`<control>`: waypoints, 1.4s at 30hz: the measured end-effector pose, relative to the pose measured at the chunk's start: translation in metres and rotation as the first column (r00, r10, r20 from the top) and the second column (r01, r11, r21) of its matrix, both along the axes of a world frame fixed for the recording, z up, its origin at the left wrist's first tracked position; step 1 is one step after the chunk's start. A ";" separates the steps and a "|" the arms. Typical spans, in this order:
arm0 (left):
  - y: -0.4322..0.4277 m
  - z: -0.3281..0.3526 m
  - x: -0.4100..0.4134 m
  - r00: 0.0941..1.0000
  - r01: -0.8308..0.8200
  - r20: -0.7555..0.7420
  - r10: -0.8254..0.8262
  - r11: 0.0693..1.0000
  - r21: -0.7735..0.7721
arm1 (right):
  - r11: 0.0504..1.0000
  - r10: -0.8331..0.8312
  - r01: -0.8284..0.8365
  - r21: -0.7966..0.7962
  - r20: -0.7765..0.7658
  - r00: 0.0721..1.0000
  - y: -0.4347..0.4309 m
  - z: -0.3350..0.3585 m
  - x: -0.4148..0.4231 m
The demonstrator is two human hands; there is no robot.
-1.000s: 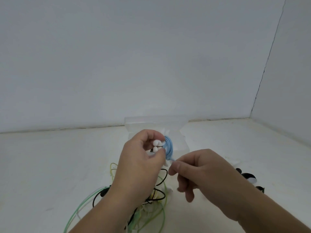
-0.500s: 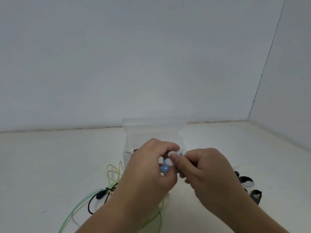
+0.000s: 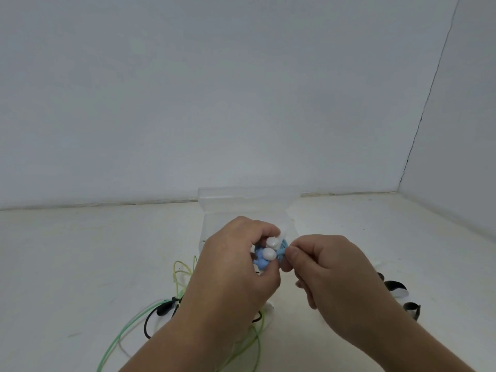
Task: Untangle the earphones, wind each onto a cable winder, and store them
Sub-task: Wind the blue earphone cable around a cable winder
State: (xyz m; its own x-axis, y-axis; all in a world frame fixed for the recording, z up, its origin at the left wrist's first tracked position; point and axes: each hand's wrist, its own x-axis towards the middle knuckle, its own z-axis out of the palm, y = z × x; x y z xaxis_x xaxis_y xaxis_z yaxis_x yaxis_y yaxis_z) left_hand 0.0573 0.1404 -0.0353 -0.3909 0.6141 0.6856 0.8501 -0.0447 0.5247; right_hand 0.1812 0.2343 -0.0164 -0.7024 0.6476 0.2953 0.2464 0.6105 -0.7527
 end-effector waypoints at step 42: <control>0.000 0.021 0.018 0.510 0.171 0.765 -0.394 0.918 0.358 | 0.956 0.047 0.059 0.286 -0.350 0.936 0.003 0.000 0.004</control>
